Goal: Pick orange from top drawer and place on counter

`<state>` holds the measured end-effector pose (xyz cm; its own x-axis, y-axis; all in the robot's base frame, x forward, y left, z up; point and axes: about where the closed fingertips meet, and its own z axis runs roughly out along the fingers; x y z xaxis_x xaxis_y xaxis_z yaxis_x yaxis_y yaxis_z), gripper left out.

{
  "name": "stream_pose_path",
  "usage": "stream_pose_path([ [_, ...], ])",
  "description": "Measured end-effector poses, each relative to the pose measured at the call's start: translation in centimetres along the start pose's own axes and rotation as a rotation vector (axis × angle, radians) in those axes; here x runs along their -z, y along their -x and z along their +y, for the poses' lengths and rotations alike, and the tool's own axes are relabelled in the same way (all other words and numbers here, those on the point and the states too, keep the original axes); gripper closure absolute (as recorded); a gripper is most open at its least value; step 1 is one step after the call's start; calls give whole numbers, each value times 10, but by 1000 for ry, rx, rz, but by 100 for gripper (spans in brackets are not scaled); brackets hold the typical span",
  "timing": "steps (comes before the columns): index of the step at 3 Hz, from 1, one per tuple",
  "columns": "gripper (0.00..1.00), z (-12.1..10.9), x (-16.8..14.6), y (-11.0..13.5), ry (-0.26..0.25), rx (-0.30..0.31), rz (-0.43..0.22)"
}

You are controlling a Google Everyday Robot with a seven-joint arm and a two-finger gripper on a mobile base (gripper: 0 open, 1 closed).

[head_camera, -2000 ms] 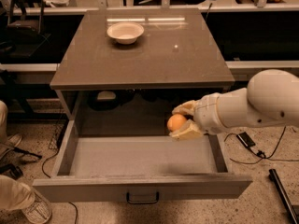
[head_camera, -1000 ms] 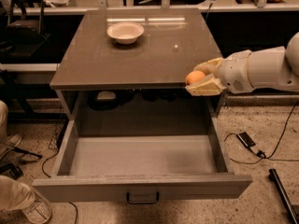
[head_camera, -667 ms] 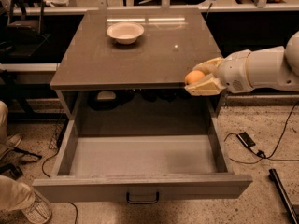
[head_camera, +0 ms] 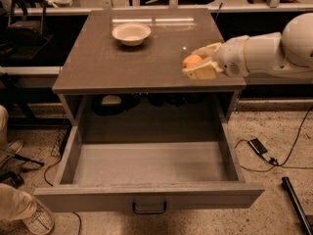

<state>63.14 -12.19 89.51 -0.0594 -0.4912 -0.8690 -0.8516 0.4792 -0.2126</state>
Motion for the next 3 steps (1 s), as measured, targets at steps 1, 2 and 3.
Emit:
stream_pose_path([
  [1,100,-27,-29,7,-33,-50,2],
  [2,100,-57,-60,6,-93,-126,26],
  [3,100,-78,-84,3,-126,-197,31],
])
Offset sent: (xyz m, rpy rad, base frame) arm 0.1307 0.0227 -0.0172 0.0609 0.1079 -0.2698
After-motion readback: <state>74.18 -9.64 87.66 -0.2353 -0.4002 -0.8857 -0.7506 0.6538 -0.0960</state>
